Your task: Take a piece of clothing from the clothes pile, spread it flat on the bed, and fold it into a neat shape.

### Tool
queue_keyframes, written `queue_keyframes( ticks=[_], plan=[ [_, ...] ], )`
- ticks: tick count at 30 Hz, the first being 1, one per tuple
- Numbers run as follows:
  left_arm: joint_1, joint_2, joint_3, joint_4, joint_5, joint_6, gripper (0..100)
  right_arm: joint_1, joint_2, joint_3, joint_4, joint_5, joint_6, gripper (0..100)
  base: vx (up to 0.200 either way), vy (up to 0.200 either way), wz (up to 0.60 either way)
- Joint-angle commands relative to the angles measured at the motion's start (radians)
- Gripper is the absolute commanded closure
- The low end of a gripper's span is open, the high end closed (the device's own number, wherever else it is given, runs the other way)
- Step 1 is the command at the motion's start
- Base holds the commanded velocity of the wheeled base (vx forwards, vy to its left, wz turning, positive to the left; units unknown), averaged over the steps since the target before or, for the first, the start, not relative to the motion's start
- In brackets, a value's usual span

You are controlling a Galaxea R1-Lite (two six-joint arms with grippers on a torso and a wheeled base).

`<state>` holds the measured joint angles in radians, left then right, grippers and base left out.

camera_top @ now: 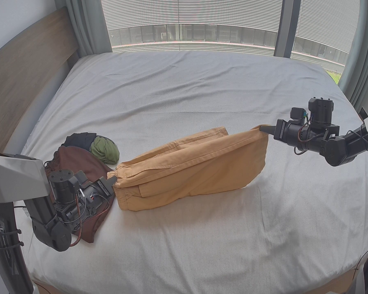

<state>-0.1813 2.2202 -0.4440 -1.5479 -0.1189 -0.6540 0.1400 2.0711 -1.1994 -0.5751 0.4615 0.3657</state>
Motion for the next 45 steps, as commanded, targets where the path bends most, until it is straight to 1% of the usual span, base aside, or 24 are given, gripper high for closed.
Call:
queue_keyframes(
  ticks=[1,16,19,25,26,27,28,29,30,36,40,45],
  plan=[
    [0.014,0.006,-0.015,0.000,0.007,-0.003,100,0.003,0.043,-0.078,0.047,-0.001,-0.001,100,0.000,0.000,0.00],
    [0.028,0.027,-0.041,0.000,0.008,-0.015,100,0.004,0.149,-0.295,0.181,-0.009,-0.001,100,0.000,0.000,0.00],
    [0.026,0.035,-0.051,0.000,0.013,-0.013,100,0.006,0.182,-0.328,0.185,-0.024,-0.001,100,0.000,0.000,0.00],
    [0.022,0.079,-0.101,0.000,0.071,-0.013,100,0.015,0.242,-0.391,0.185,-0.038,0.001,100,0.000,0.000,0.00],
    [0.022,0.081,-0.102,0.000,0.070,-0.013,100,0.016,0.244,-0.393,0.185,-0.040,0.001,100,0.000,0.000,0.00],
    [0.025,0.096,-0.111,0.000,0.071,-0.013,100,0.024,0.264,-0.411,0.181,-0.061,0.001,100,0.000,0.000,0.00],
    [0.025,0.096,-0.111,0.000,0.071,-0.013,100,0.024,0.264,-0.411,0.181,-0.061,0.001,100,0.000,0.000,0.00],
    [0.026,0.111,-0.124,0.000,0.073,-0.015,100,0.035,0.288,-0.434,0.176,-0.084,0.001,100,0.000,0.000,0.00],
    [0.028,0.116,-0.128,0.000,0.073,-0.015,100,0.038,0.300,-0.448,0.176,-0.092,0.001,100,0.000,0.000,0.00],
    [0.028,0.127,-0.148,0.000,0.073,-0.038,100,0.043,0.330,-0.497,0.176,-0.098,0.007,100,0.000,0.000,0.00],
    [0.029,0.151,-0.165,-0.001,0.073,-0.039,100,0.043,0.353,-0.540,0.175,-0.118,0.024,100,0.000,0.000,0.00],
    [0.031,0.151,-0.174,-0.001,0.073,-0.039,100,0.044,0.363,-0.556,0.155,-0.119,0.032,100,0.000,0.000,0.00]
  ],
)
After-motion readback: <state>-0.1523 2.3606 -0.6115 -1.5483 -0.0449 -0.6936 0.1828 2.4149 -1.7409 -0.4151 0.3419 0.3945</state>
